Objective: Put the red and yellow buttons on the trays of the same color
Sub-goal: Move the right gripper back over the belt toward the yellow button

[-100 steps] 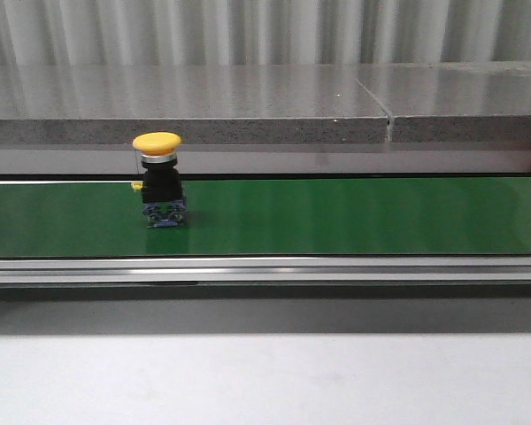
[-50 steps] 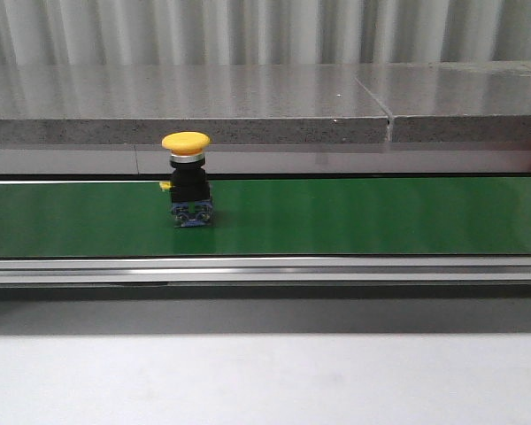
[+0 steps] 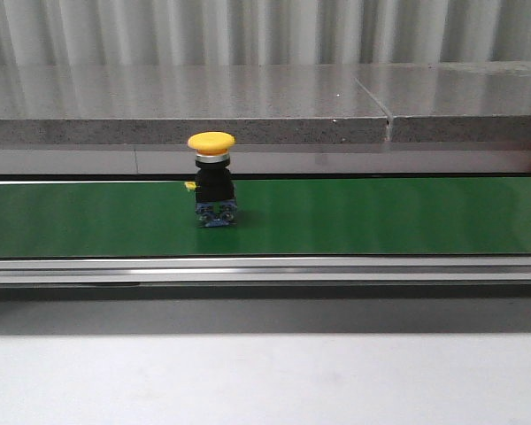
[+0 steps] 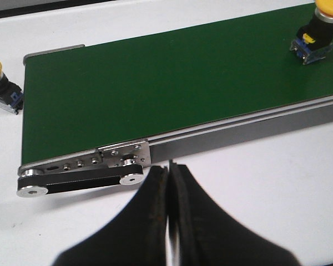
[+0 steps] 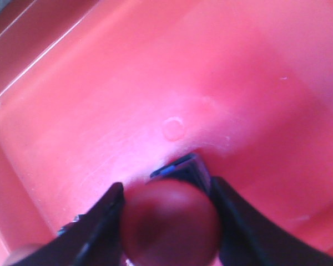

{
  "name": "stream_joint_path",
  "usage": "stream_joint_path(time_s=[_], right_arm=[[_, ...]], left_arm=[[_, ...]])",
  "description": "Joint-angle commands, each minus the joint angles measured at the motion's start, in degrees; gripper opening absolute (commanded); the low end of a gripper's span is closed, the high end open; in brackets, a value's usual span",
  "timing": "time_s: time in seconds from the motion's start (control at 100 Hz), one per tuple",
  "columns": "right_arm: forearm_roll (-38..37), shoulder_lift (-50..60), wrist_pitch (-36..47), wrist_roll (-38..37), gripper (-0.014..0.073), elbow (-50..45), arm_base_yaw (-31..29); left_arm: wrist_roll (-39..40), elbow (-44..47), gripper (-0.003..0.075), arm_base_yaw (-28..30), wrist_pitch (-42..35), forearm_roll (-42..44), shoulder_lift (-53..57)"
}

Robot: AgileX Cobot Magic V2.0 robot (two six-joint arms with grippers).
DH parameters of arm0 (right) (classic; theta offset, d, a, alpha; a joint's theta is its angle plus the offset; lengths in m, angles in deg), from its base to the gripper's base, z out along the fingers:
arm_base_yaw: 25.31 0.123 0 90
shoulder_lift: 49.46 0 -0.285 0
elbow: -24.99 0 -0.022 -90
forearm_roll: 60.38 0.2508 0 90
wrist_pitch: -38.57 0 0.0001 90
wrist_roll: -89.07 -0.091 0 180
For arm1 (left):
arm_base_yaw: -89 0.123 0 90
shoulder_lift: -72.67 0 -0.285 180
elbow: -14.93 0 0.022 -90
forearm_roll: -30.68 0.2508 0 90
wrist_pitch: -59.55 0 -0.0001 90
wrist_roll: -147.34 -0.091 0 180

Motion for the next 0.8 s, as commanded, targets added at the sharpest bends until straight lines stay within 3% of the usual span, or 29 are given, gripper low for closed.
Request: stream_joint_path(time_s=[0.0, 0.41, 0.79], right_arm=[[0.4, 3.2, 1.8, -0.1, 0.0468, 1.7, -0.4], [0.1, 10.6, 1.8, 1.3, 0.0464, 1.7, -0.4], [0.1, 22.4, -0.9, 8.0, 0.0464, 1.5, 1.4]], left_arm=[[0.6, -1.6, -0.0021, -0.5, -3.4, -0.5, -0.1], [0.6, -1.6, -0.0021, -0.5, -3.4, -0.5, -0.1], [0.6, -1.6, -0.0021, -0.5, -3.4, -0.5, -0.1]])
